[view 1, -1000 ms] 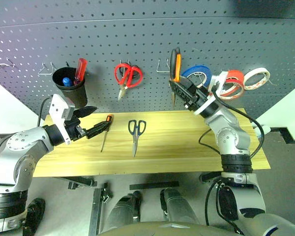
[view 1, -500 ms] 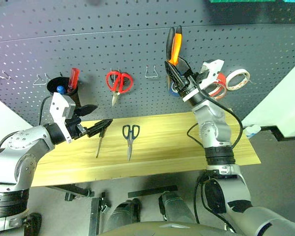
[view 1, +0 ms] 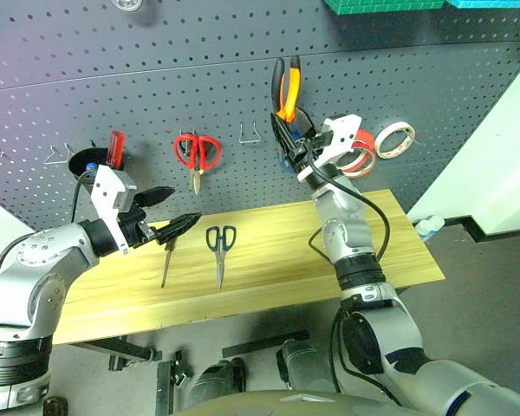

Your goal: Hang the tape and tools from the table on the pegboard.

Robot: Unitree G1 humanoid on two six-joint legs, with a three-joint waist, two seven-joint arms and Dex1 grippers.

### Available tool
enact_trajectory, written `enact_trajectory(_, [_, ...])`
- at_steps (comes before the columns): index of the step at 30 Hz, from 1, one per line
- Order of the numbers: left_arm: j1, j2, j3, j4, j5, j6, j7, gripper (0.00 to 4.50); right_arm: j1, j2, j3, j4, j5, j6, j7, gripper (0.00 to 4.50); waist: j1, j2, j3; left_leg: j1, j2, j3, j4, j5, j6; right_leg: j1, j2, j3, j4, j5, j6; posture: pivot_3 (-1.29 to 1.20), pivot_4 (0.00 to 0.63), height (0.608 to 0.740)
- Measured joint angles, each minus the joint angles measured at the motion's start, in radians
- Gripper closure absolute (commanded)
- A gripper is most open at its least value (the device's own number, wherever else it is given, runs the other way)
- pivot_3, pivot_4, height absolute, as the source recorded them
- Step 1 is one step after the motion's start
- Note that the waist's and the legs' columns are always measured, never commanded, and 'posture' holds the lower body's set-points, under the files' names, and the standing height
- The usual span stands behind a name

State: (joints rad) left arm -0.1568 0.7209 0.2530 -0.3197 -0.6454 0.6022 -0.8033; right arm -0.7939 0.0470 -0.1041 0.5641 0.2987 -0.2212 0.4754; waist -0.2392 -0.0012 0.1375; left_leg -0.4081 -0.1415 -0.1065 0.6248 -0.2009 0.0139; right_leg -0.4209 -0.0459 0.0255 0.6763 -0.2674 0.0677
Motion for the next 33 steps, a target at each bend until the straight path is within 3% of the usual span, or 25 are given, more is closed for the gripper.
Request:
enact_trajectory(8, [0.077,0.0,0.032,-0.082,-0.028,0.03,0.037,0.0,-0.148,0.024,-0.015,0.104,0.018,-0.055,0.026,2.42,0.019,0.0,0.0,0.0,0.0,0.0,0.0,0.0,0.0,0.0,0.0,0.0,0.001,0.0,0.0,-0.12,0.101,0.74])
enact_trajectory(20, [0.164,0.004,0.1,-0.191,-0.092,0.091,0.098,0.0,-0.256,0.052,-0.042,0.278,0.035,-0.133,0.033,2.42,0.107,0.004,0.003,0.001,0.0,-0.001,-0.002,0.0,0.0,-0.002,0.0,0.0,0.001,-0.001,-0.002,-0.05,0.138,0.74])
enact_trajectory(33, [0.195,0.015,0.126,-0.233,-0.131,0.116,0.133,0.0,-0.344,-0.008,-0.08,0.494,-0.032,-0.271,-0.053,2.42,0.168,0.005,0.006,0.001,0.0,-0.001,-0.004,0.0,0.0,-0.003,0.0,0.0,0.0,-0.003,-0.004,-0.05,0.153,0.74])
